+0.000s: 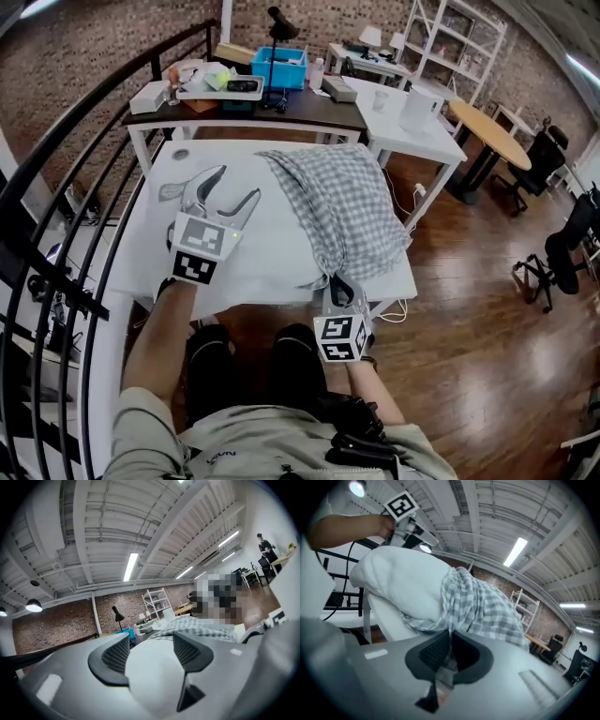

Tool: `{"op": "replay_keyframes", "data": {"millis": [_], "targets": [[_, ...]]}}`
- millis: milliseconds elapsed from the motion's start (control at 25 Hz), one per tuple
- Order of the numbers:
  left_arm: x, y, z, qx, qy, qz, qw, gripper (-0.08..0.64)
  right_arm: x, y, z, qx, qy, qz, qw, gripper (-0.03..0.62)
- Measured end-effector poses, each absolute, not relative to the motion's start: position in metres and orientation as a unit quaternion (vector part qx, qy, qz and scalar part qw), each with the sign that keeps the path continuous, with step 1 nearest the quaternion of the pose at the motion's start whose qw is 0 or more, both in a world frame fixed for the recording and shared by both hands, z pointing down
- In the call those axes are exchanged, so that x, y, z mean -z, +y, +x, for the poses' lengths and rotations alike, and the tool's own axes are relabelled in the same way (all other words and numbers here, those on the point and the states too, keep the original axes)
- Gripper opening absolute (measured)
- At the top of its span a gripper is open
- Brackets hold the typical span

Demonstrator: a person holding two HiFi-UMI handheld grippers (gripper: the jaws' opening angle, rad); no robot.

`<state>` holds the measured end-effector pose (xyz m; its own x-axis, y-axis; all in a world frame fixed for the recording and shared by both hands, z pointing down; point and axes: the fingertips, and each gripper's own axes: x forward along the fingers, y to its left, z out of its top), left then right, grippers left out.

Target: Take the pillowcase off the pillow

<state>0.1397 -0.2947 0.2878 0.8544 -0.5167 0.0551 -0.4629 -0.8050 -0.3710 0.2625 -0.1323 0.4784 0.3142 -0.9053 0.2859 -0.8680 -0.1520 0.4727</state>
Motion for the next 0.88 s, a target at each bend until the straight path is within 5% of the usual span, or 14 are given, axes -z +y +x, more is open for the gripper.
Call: {"op": "replay_keyframes", "data": {"millis": [200,280,440,600,880], "targets": [[-0.343,-0.336,0.174,0.194,0.25,-0.942,0.11,0.262,-0.477,-0.128,0.261,0.035,-0.602,0.744,0.289,0.02],[-0.358,-0.33,0.179,0.205,0.239,-0.943,0.105,0.186,-0.472,-0.125,0.259,0.026,-0.62,0.733,0.279,0.021],[-0.375,-0.317,0.178,0.193,0.246,-0.94,0.137,0.041,-0.423,-0.112,0.231,0.003,-0.708,0.681,0.187,0.04],[-0.381,-0.309,0.174,0.163,0.26,-0.938,0.162,0.023,-0.318,-0.115,0.198,0.057,-0.781,0.615,0.092,0.041],[-0.379,-0.292,0.165,0.101,0.286,-0.933,0.193,0.02,-0.27,-0.263,0.215,0.1,-0.754,0.606,0.232,0.176]]}}
